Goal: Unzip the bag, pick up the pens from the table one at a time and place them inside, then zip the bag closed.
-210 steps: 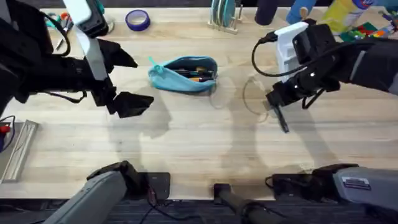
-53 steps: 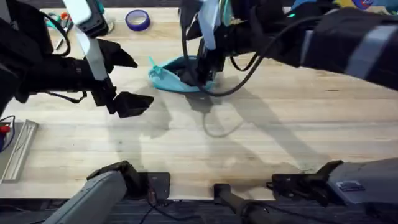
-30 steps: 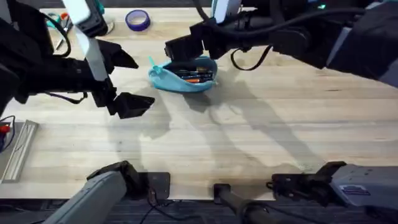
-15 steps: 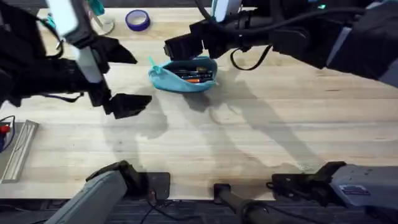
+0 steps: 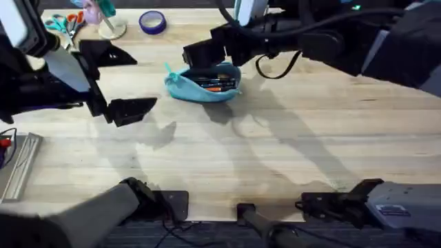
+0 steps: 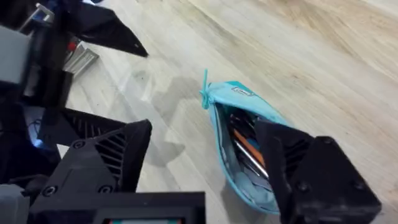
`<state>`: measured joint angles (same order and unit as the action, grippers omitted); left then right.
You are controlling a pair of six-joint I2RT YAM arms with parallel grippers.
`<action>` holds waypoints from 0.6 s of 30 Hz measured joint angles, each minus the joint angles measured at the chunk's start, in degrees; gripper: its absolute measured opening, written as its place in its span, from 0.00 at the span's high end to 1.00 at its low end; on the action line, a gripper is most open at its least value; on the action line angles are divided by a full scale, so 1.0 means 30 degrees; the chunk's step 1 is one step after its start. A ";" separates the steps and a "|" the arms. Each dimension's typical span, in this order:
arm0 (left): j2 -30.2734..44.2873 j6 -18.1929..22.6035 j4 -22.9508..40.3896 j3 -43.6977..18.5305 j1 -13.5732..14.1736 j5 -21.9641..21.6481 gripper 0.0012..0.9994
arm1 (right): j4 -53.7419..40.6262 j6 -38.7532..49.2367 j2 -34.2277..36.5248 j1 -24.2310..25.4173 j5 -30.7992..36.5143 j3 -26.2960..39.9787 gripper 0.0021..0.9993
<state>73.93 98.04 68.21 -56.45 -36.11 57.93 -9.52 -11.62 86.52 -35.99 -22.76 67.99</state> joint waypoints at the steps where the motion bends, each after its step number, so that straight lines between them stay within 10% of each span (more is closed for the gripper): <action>1: 0.0497 0.0539 0.0402 0.0000 -0.0068 0.0097 0.01 | -0.0002 -0.0007 0.0000 0.0000 0.0007 0.0000 0.00; 9: 0.3663 0.4955 0.1769 0.0000 -0.0660 0.0490 0.01 | 0.0002 -0.0008 0.0000 0.0000 0.0159 0.0000 0.00; 18: 0.6362 0.6650 0.1558 0.0000 -0.2225 0.1609 0.01 | 0.0002 -0.0015 0.0000 0.0007 0.0153 0.0000 0.00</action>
<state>93.01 117.99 72.88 -56.45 -42.78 62.76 -9.52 -11.66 86.52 -35.97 -22.31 67.99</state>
